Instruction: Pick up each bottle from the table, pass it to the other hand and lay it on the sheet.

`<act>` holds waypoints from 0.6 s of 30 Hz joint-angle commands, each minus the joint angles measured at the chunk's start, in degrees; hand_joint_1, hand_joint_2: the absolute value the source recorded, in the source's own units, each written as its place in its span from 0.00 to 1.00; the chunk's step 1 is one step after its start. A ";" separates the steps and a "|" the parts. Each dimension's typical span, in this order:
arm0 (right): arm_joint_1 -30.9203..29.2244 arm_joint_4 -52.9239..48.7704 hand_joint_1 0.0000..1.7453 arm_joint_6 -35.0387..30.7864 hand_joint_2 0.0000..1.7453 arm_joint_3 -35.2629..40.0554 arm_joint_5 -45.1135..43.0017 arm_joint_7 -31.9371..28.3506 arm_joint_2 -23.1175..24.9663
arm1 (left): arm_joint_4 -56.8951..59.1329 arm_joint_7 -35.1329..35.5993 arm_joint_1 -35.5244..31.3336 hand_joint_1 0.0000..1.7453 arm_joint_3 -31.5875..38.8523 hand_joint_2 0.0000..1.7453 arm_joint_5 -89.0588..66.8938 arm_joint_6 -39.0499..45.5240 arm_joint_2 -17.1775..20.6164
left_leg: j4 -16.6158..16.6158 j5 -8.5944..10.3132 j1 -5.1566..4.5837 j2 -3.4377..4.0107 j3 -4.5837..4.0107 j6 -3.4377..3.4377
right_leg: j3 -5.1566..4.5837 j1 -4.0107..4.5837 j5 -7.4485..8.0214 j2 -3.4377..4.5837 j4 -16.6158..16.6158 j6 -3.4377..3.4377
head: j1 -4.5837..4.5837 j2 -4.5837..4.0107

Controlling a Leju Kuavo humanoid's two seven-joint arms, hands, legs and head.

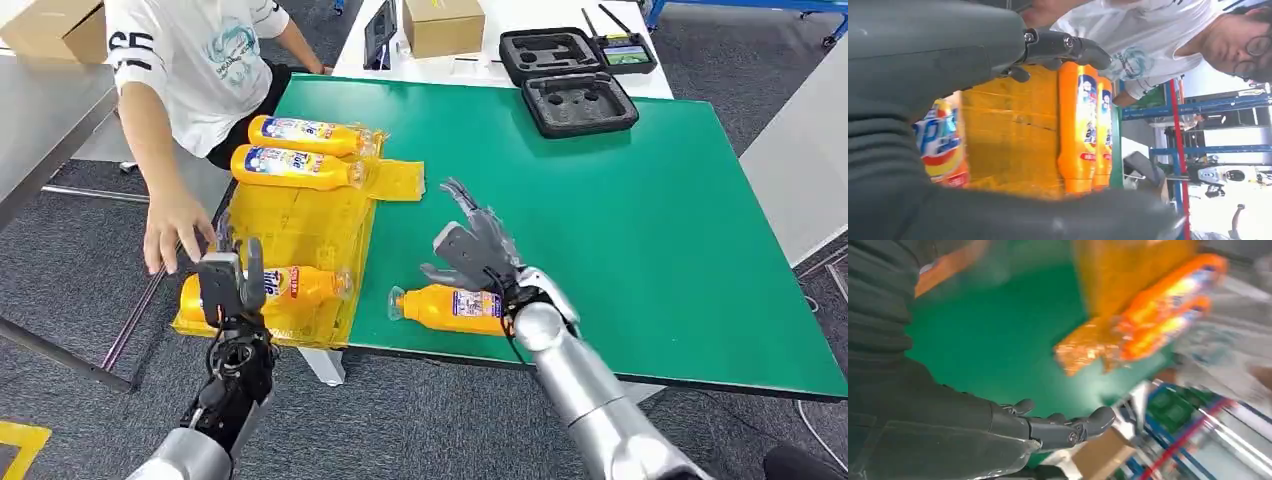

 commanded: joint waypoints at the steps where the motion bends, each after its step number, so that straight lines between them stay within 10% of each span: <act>1: -5.30 7.85 0.00 9.05 1.00 3.49 0.88 0.47 -6.86 | -8.47 0.15 3.01 0.00 -5.24 1.00 -4.68 5.89 1.44 | 0.03 0.02 0.04 -0.06 -0.03 -0.04 | 0.01 0.06 0.02 -0.05 -0.01 -0.06 | 0.02 0.00; 18: -6.87 12.90 0.00 13.67 1.00 9.47 1.71 -0.29 -8.54 | -6.18 0.15 1.66 0.00 -7.25 1.00 -5.33 6.57 1.85 | 0.02 0.00 0.04 0.03 -0.04 -0.05 | -0.02 0.08 0.03 0.03 0.01 -0.06 | 0.02 0.00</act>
